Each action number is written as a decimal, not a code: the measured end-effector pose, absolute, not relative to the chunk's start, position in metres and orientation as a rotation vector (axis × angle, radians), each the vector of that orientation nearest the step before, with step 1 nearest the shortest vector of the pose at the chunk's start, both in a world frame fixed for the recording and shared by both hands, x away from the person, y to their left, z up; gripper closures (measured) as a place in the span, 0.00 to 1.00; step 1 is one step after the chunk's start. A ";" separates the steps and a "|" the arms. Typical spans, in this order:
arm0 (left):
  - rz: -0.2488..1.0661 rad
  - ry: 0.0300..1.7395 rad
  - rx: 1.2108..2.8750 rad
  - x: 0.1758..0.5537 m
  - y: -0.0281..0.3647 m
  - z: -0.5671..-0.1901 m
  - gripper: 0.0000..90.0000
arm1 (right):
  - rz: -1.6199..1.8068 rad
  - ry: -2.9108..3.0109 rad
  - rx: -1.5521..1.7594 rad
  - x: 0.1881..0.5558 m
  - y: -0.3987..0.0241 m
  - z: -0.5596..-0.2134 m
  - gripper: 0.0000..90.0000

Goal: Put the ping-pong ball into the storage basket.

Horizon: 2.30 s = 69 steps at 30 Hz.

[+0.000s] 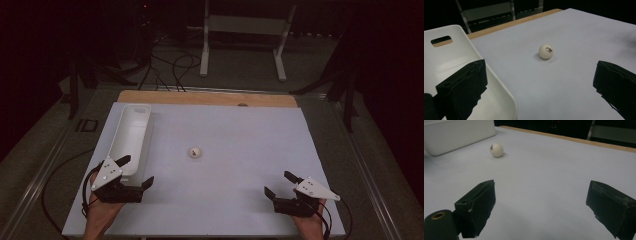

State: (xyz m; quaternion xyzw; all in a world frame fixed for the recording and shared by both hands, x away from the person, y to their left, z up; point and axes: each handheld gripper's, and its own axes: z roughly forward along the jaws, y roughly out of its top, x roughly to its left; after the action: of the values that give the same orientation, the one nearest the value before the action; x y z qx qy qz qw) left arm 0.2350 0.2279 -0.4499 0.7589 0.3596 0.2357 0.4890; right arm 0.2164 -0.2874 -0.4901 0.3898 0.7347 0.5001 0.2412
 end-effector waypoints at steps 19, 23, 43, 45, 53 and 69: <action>0.563 0.892 1.924 0.250 0.206 -0.429 0.00 | 1.368 1.995 1.055 0.213 -0.285 -0.488 0.09; 0.559 0.882 1.945 0.254 0.201 -0.427 0.00 | 1.372 1.990 1.054 0.214 -0.286 -0.489 0.09; 0.512 0.866 2.086 0.278 0.180 -0.421 0.00 | 1.366 1.987 1.068 0.215 -0.287 -0.489 0.09; 0.508 0.866 2.094 0.280 0.178 -0.420 0.00 | 1.363 1.985 1.074 0.215 -0.288 -0.490 0.09; 0.483 0.839 2.135 0.288 0.170 -0.419 0.00 | 1.366 1.987 1.074 0.215 -0.288 -0.490 0.09; 0.452 0.791 2.198 0.298 0.153 -0.413 0.00 | 1.369 1.978 1.082 0.216 -0.291 -0.490 0.09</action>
State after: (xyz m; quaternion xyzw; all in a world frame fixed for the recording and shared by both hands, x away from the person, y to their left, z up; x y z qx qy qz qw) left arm 0.2983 0.1530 -0.4132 0.8576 0.3085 0.1763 0.3719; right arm 0.2158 -0.2910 -0.4896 0.3974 0.7262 0.5027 0.2491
